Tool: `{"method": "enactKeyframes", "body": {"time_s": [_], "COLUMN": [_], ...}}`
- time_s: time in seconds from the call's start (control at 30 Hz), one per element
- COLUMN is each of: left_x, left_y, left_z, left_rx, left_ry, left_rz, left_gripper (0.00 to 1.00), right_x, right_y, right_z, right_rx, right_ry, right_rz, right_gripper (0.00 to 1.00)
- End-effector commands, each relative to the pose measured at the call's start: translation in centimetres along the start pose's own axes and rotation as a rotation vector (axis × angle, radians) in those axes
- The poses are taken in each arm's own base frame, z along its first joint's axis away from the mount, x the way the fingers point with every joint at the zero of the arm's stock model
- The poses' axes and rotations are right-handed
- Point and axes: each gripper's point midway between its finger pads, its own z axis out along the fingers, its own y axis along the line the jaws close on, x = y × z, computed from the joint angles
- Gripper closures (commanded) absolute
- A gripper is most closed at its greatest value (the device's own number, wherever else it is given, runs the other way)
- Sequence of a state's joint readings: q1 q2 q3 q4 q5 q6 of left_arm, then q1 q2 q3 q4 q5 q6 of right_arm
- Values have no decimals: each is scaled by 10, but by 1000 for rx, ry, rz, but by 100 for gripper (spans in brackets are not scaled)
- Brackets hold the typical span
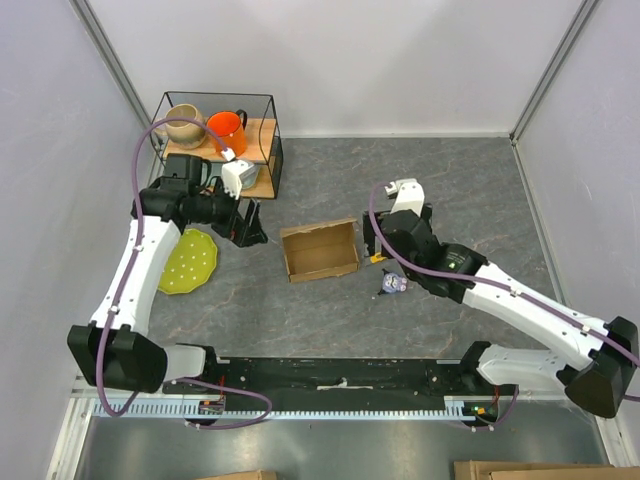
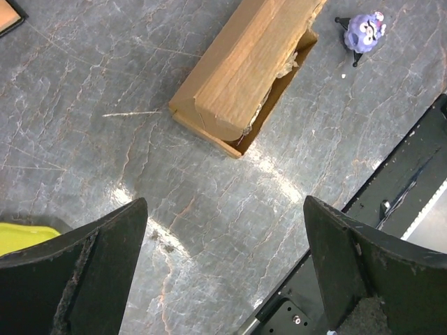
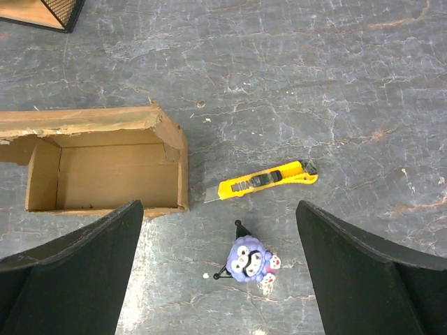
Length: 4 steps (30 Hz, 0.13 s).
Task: Unpack the express box
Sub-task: Reset both arms
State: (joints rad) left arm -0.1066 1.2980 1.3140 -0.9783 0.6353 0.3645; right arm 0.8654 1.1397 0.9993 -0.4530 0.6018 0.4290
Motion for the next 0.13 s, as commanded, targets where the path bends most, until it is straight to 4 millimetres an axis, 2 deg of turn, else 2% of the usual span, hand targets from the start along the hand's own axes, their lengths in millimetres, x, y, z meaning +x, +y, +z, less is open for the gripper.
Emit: {"method": "enactKeyframes", "body": {"time_s": [0.0,0.1], "left_x": [1,0], "left_y": [2,6], "left_z": [-6,-9], "left_rx": [-38,-62], "left_ry": [-14,-30], "left_rz": [-32,-25], "left_gripper": [1,1], "right_x": [-14,-18], "right_y": [1,2], "right_z": [-8,-7], "right_rx": [-34,-35], "right_ry": [-34,-35], "right_rz": [-13,-11], "right_gripper": [2,2]}}
